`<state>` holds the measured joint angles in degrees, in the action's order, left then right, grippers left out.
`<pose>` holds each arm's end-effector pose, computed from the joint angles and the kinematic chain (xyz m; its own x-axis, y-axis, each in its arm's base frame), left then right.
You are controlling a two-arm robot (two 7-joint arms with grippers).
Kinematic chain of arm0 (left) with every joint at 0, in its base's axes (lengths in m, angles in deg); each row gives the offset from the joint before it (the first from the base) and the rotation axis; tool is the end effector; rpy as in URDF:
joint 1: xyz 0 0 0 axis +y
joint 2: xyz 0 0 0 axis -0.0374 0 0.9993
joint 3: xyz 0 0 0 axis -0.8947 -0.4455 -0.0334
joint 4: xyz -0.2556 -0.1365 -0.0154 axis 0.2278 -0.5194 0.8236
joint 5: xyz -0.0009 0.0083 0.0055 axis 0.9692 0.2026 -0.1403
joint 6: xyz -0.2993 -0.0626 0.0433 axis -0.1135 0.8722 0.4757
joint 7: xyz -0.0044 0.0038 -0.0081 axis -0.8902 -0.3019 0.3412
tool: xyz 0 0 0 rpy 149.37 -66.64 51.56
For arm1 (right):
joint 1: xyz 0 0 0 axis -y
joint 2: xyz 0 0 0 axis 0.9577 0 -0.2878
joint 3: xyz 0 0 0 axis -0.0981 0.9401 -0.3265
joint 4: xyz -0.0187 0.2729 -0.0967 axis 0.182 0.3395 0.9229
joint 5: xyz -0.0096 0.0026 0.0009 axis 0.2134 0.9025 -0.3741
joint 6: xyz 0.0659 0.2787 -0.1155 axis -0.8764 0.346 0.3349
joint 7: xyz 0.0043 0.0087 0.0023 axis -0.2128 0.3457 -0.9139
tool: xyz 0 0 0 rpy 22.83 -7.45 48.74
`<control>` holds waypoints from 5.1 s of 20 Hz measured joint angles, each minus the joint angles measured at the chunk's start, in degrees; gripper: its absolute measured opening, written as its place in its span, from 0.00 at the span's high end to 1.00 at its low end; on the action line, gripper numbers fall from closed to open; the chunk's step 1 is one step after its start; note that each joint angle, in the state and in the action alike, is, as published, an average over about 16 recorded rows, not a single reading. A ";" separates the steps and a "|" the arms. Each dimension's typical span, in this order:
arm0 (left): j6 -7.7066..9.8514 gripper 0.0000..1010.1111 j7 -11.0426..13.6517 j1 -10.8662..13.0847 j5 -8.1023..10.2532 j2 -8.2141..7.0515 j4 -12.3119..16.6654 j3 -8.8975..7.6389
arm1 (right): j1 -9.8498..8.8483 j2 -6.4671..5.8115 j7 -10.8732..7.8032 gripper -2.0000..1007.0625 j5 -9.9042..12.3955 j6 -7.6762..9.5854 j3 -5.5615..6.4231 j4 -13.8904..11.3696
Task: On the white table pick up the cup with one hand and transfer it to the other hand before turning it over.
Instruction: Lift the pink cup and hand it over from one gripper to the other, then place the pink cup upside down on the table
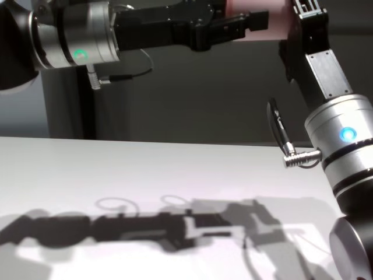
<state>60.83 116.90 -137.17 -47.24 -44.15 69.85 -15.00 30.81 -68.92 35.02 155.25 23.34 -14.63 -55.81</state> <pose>0.5222 -0.0050 -0.1866 0.9680 0.0586 0.2440 -0.0457 0.9973 -0.0583 0.3804 0.1120 -0.3009 0.6585 -0.1116 -0.7442 0.7469 0.2180 0.6282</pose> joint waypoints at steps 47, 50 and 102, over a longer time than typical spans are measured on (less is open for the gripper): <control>1.03 0.01 -1.25 1.93 -0.22 -3.62 3.08 -0.54 | 0.00 0.00 -0.07 0.22 -0.01 0.00 0.01 -0.01; 1.52 0.01 -2.25 2.80 -0.27 -4.76 4.33 -0.83 | 0.00 0.00 -0.07 0.22 -0.01 0.00 0.01 -0.01; 2.05 0.01 -47.02 39.06 -9.63 -15.53 26.45 -17.26 | 0.00 0.00 -0.06 0.22 -0.01 0.00 0.01 -0.01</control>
<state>62.88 69.89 -98.12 -56.87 -59.68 96.30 -32.26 30.81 -68.92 34.96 155.24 23.34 -14.62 -55.82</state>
